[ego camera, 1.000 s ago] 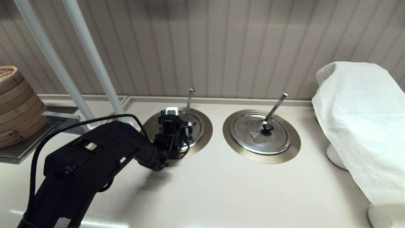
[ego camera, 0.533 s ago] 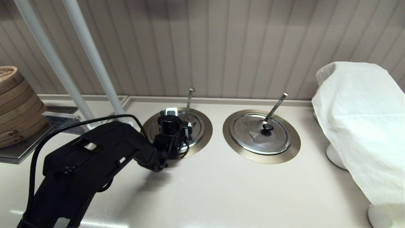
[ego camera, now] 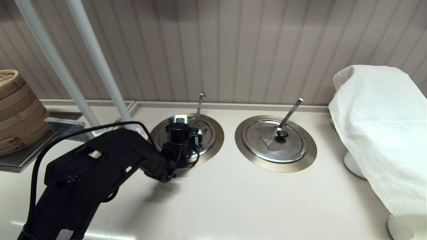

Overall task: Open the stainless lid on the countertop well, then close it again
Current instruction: Open the lid

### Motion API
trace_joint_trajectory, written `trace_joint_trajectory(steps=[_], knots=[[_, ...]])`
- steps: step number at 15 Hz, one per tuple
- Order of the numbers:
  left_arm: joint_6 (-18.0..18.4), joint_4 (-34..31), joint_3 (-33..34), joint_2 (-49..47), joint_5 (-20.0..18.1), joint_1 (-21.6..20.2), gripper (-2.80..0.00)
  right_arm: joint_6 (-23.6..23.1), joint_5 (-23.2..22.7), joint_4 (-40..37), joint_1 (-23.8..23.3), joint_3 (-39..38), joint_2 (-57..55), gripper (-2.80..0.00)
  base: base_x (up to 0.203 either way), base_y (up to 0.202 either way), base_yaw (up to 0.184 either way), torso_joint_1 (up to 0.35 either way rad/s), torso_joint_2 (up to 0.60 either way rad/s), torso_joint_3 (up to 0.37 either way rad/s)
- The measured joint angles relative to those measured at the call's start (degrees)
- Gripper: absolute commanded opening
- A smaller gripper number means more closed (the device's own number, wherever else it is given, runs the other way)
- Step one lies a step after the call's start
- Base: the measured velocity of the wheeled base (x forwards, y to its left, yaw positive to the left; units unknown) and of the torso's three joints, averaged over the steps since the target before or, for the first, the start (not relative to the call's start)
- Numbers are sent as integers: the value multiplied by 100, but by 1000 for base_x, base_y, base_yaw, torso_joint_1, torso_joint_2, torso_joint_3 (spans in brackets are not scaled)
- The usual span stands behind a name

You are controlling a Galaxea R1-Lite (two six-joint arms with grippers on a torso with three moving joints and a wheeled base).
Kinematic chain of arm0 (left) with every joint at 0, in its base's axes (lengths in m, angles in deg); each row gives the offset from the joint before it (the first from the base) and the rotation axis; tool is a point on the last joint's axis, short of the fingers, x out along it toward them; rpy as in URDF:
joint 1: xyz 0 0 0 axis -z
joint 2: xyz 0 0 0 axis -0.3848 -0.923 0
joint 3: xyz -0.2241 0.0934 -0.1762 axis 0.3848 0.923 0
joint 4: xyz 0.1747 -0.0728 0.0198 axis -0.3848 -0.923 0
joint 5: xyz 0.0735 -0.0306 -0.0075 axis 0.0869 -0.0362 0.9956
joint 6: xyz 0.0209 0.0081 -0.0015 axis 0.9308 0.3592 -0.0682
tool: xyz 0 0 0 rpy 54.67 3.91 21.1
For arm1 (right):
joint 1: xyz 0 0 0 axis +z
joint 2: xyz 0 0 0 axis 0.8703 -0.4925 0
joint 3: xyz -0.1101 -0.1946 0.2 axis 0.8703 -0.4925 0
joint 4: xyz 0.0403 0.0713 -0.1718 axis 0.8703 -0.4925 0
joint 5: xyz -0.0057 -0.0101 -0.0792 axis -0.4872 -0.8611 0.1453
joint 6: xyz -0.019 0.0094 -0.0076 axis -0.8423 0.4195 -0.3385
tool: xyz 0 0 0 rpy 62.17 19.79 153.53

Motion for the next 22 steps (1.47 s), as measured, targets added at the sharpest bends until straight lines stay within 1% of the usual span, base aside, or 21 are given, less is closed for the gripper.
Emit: trace_joint_trajectory(steps=[9,22], knots=[[6,-24,60,2,-179,-142,0,-1,-3,0,0,0,0,-280,0,0,0,0,0,0],[-7,-44,101,248,-169,-159,0,0,-2,0,0,0,0,-280,0,0,0,0,0,0]])
